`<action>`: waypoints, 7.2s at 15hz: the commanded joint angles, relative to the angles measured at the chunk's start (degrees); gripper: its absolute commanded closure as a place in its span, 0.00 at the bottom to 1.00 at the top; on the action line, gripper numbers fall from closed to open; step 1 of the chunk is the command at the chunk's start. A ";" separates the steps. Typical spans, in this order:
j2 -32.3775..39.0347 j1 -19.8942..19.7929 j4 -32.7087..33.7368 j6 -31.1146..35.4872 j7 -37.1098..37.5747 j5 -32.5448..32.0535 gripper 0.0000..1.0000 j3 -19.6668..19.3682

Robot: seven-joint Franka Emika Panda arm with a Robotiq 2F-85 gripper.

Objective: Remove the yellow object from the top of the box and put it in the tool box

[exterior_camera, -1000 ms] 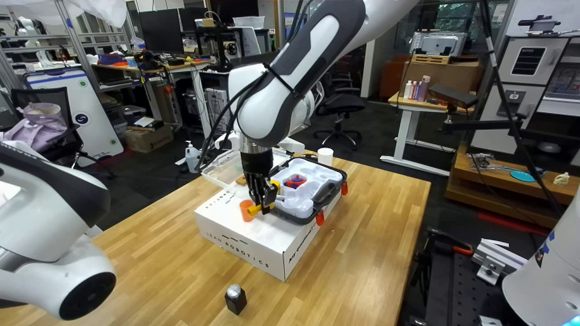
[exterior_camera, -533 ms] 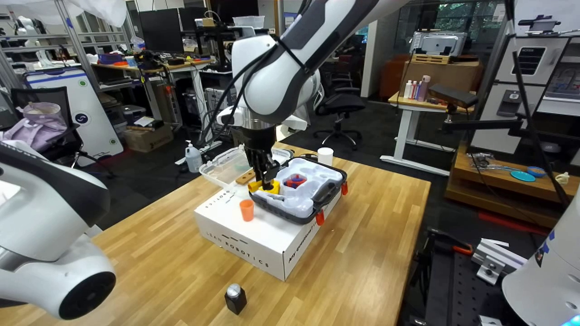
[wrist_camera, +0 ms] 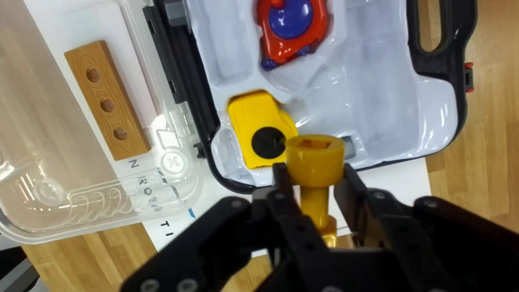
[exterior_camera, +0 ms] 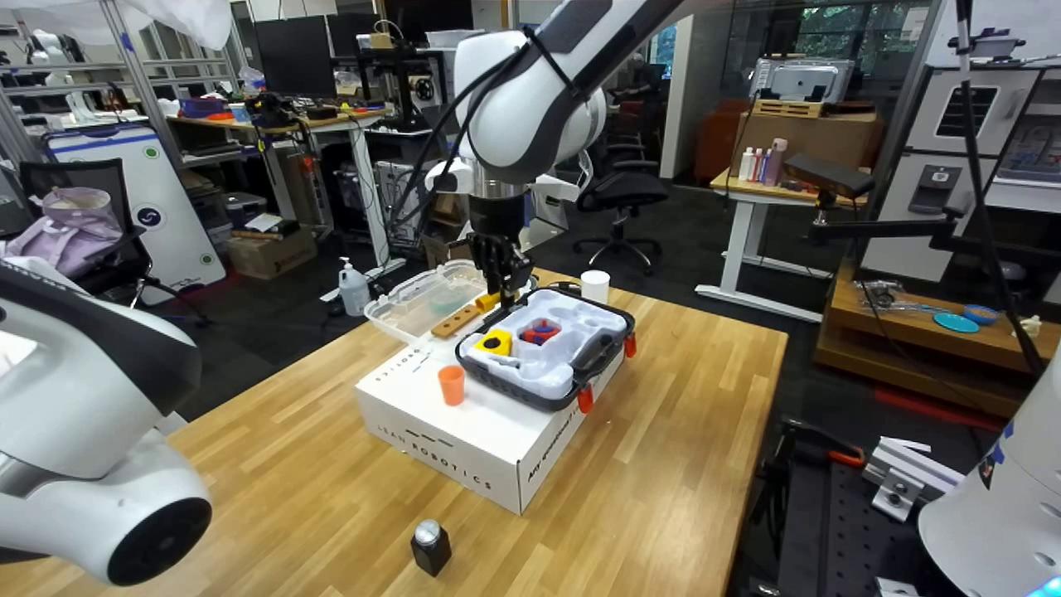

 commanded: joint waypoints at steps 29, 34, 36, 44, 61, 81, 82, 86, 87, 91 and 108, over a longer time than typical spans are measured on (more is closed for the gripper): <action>5.21 -3.92 7.22 -1.61 -14.22 -3.53 0.68 -5.40; 5.43 -3.84 7.67 -1.98 -14.19 -3.60 0.92 -5.40; 6.33 -3.55 8.53 -2.07 -14.03 -3.95 0.92 -5.42; 12.10 -2.73 13.41 -2.66 -13.22 -5.39 0.92 -5.59; 18.10 -4.36 17.60 -4.07 -13.67 -4.65 0.92 -5.19; 19.27 -4.41 18.86 -6.07 -14.12 -3.88 0.92 -4.17; 19.21 -4.40 18.82 -6.27 -14.16 -3.85 0.86 -4.11; 19.20 -4.33 18.86 -6.46 -13.91 -3.84 0.30 -4.04; 19.21 -4.33 18.88 -6.45 -13.89 -3.82 0.22 -4.03; 19.08 -4.36 18.75 -6.44 -13.87 -3.82 0.00 -4.03; -3.81 -3.10 -5.13 -3.80 -5.57 -4.16 0.00 -5.47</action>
